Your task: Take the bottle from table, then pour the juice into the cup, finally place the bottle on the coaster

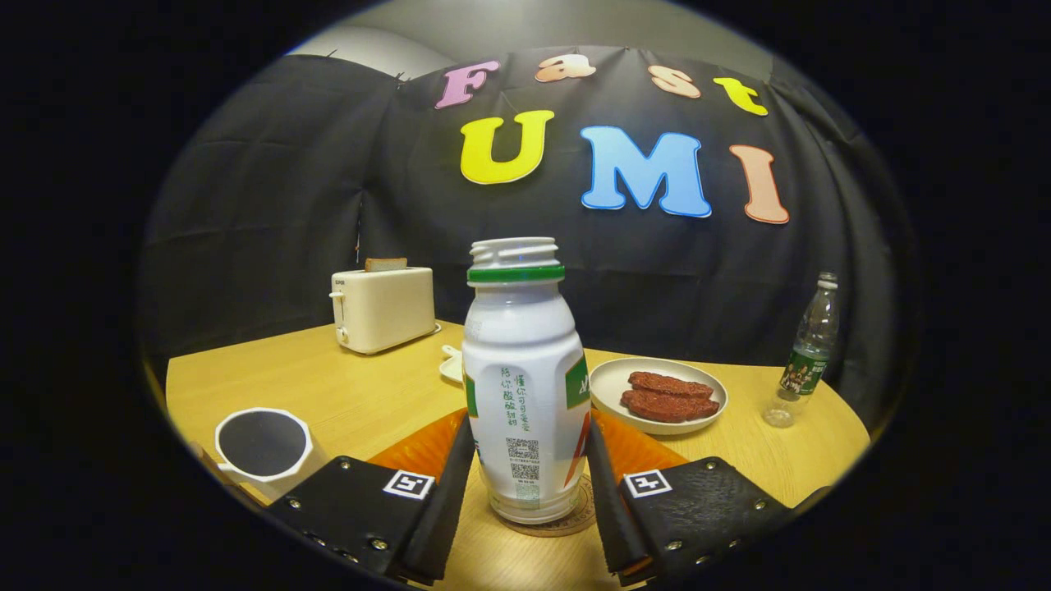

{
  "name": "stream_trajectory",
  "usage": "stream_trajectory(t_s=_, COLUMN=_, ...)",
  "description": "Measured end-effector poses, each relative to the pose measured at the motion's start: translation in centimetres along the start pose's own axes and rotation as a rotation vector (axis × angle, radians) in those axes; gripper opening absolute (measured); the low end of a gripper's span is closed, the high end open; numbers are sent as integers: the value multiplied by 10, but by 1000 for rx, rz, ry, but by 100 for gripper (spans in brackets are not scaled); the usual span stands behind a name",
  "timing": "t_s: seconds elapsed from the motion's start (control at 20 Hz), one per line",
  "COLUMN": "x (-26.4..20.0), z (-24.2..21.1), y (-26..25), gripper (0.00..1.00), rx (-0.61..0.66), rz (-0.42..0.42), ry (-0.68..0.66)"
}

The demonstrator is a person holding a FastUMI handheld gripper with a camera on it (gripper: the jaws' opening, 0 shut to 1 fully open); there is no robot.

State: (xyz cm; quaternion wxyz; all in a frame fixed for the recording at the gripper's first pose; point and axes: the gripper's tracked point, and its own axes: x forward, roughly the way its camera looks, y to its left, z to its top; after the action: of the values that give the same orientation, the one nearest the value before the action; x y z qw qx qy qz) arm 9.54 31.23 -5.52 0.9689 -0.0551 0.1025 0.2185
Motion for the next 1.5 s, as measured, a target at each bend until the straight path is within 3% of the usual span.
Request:
stream_trajectory(t_s=0.5, x=6, z=-7, y=-4, gripper=69, rx=90, rz=2, ry=-11)
stream_trajectory(t_s=1.05, x=7, z=-7, y=-3, gripper=70, rx=103, rz=0, ry=-55)
stream_trajectory(t_s=1.5, x=0, z=0, y=-2, gripper=78, rx=100, rz=-11, ry=-95)
